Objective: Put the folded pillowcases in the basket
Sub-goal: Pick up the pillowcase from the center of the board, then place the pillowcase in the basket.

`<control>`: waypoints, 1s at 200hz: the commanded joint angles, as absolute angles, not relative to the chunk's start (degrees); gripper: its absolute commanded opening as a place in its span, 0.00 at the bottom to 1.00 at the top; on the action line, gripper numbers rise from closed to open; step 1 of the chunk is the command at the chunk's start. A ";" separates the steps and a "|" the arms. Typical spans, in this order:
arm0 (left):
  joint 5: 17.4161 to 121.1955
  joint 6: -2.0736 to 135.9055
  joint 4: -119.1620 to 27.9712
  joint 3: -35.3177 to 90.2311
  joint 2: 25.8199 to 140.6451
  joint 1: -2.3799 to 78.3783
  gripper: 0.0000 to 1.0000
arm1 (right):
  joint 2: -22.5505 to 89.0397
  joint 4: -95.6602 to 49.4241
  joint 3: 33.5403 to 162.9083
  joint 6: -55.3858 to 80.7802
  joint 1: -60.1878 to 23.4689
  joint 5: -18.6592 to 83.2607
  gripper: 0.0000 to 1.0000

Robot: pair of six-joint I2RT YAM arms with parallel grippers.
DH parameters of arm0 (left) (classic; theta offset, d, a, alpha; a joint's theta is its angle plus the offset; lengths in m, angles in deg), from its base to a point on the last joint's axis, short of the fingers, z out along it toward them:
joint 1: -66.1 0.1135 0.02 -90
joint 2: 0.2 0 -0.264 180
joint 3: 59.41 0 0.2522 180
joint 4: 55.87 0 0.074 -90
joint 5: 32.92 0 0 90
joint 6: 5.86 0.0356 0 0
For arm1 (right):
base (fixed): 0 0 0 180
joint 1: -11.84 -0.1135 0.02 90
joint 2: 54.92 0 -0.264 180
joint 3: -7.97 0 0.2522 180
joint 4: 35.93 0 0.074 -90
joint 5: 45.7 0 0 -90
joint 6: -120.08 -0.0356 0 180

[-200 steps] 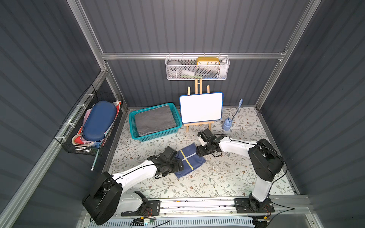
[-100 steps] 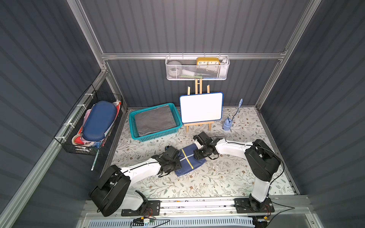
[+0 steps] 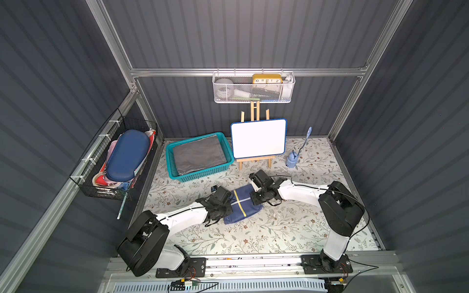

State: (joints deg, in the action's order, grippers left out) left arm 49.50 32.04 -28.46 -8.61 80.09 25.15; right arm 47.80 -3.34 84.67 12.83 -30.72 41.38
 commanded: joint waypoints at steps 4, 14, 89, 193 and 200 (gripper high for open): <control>47.37 33.96 -27.72 -5.80 78.46 24.88 0.00 | 44.90 -4.36 83.83 11.54 -31.64 42.94 0.00; 46.84 34.35 -27.39 -5.05 77.73 24.92 0.00 | 43.84 -4.60 83.71 11.31 -31.98 43.56 0.00; 35.27 39.89 -17.39 6.04 69.25 25.28 0.00 | 39.91 -3.83 95.00 12.77 -35.65 47.95 0.00; 34.23 56.41 -21.54 22.17 75.78 45.71 0.00 | 67.21 -2.94 139.64 21.45 -36.41 47.86 0.00; 34.46 56.77 -21.96 22.97 76.88 47.03 0.00 | 69.26 -2.89 142.24 21.87 -36.41 47.58 0.00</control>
